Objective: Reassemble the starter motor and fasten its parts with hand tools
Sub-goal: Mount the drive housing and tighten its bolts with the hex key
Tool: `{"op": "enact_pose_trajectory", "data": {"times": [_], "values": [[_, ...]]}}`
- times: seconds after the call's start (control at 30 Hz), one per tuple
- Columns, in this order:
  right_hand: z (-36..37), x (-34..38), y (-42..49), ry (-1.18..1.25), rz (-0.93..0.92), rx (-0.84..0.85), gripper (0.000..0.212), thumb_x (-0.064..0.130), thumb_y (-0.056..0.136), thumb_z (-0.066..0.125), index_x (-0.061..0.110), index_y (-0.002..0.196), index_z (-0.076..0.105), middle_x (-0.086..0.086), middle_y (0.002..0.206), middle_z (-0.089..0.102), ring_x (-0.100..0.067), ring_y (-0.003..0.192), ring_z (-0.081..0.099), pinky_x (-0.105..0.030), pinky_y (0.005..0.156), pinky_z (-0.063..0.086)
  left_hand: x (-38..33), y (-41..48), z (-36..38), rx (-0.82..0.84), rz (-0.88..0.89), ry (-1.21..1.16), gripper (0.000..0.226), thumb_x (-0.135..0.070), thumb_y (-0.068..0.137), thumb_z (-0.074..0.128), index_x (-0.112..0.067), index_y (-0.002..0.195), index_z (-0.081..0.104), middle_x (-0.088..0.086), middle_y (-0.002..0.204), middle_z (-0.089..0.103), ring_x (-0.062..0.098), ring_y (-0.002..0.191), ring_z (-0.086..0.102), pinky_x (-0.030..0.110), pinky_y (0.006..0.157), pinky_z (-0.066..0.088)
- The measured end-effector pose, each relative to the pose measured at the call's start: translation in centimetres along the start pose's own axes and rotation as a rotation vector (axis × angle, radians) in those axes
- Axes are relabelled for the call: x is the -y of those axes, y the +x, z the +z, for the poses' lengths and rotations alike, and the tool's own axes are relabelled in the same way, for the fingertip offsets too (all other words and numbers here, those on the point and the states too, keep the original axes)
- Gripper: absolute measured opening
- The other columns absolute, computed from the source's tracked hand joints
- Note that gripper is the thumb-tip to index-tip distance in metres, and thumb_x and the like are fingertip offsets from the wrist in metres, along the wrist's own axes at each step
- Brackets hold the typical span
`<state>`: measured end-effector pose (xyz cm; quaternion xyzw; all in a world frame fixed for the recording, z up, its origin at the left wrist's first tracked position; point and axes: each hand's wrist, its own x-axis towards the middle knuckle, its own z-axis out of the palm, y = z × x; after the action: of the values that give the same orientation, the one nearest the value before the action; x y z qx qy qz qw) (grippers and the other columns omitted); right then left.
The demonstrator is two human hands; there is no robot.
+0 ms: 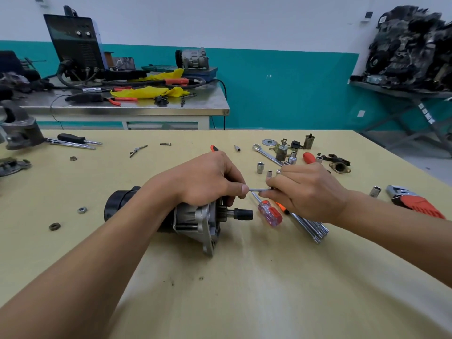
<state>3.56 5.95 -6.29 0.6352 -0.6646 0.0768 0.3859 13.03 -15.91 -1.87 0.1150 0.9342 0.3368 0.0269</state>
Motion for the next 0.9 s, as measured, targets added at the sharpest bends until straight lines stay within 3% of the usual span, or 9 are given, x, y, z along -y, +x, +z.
{"op": "enact_pose_trajectory", "data": {"times": [0.13,0.2,0.3,0.4,0.5,0.57,0.63,0.77,0.9], "values": [[-0.2,0.4,0.2,0.056,0.050,0.014,0.033,0.025,0.096,0.060,-0.002,0.079,0.070,-0.010,0.060,0.060,-0.026,0.049,0.055,-0.036,0.039,0.046,0.3,-0.2,0.1,-0.015,0.022,-0.012,0.030,-0.026,0.092,0.068,-0.031,0.063,0.072,-0.007,0.060,0.069,0.010,0.058,0.053,0.028,0.061,0.044],[-0.5,0.4,0.5,0.086,0.067,0.026,0.032,0.025,0.098,0.058,0.000,0.084,0.071,-0.009,0.063,0.060,-0.026,0.051,0.055,-0.038,0.042,0.046,0.4,-0.5,0.1,-0.047,0.030,-0.048,0.022,-0.026,0.092,0.069,-0.024,0.072,0.077,-0.006,0.062,0.071,0.011,0.060,0.057,0.033,0.064,0.048],[-0.8,0.6,0.7,0.086,0.106,0.061,0.030,0.024,0.100,0.054,0.002,0.089,0.073,-0.007,0.064,0.061,-0.025,0.051,0.054,-0.037,0.043,0.046,0.5,-0.8,0.3,-0.119,0.054,-0.068,0.018,-0.028,0.092,0.069,-0.023,0.078,0.078,-0.008,0.070,0.074,0.004,0.066,0.065,0.019,0.063,0.050],[-1.8,0.4,-0.3,0.067,0.167,0.044,0.029,0.021,0.098,0.056,0.000,0.088,0.074,-0.008,0.064,0.063,-0.025,0.051,0.057,-0.035,0.046,0.048,0.8,-1.6,0.5,-0.307,0.089,-0.092,0.014,-0.030,0.094,0.066,-0.024,0.092,0.078,-0.015,0.080,0.075,-0.004,0.077,0.066,0.009,0.068,0.048],[-3.4,0.8,-2.5,0.090,0.195,0.001,0.028,0.020,0.097,0.059,-0.002,0.091,0.075,-0.010,0.068,0.064,-0.027,0.054,0.059,-0.037,0.049,0.051,1.4,-3.4,0.5,-0.540,0.143,-0.050,0.013,-0.028,0.095,0.063,-0.028,0.098,0.076,-0.018,0.092,0.073,-0.003,0.090,0.066,0.011,0.077,0.050],[-4.0,2.3,-3.5,0.119,0.190,-0.002,0.030,0.023,0.100,0.056,0.001,0.089,0.075,-0.007,0.066,0.058,-0.025,0.055,0.052,-0.033,0.051,0.044,1.9,-5.1,0.4,-0.610,0.193,0.014,0.012,-0.027,0.095,0.064,-0.029,0.101,0.075,-0.020,0.097,0.071,-0.001,0.098,0.064,0.015,0.082,0.050],[-3.9,4.5,-3.7,0.153,0.182,0.026,0.032,0.025,0.102,0.053,0.004,0.089,0.074,-0.006,0.065,0.055,-0.025,0.056,0.047,-0.032,0.051,0.039,2.4,-6.8,0.3,-0.524,0.229,0.076,0.025,-0.039,0.088,0.067,-0.030,0.111,0.072,-0.023,0.113,0.066,0.001,0.114,0.058,0.016,0.093,0.046],[-3.3,6.5,-2.7,0.181,0.214,0.039,0.034,0.026,0.101,0.052,0.005,0.087,0.074,-0.006,0.065,0.056,-0.027,0.054,0.048,-0.030,0.049,0.040,3.4,-9.0,0.9,-0.210,0.197,0.239,0.090,-0.064,0.065,0.081,-0.036,0.143,0.046,-0.026,0.145,0.039,-0.001,0.141,0.029,0.012,0.113,0.023],[-2.7,6.8,-2.1,0.164,0.199,0.053,0.033,0.027,0.098,0.052,0.006,0.085,0.074,-0.004,0.063,0.058,-0.024,0.054,0.049,-0.026,0.050,0.038,3.8,-9.2,1.8,-0.298,0.181,0.214,0.093,-0.054,0.062,0.088,-0.040,0.143,0.044,-0.033,0.144,0.037,-0.005,0.138,0.033,0.021,0.114,0.028]]}}
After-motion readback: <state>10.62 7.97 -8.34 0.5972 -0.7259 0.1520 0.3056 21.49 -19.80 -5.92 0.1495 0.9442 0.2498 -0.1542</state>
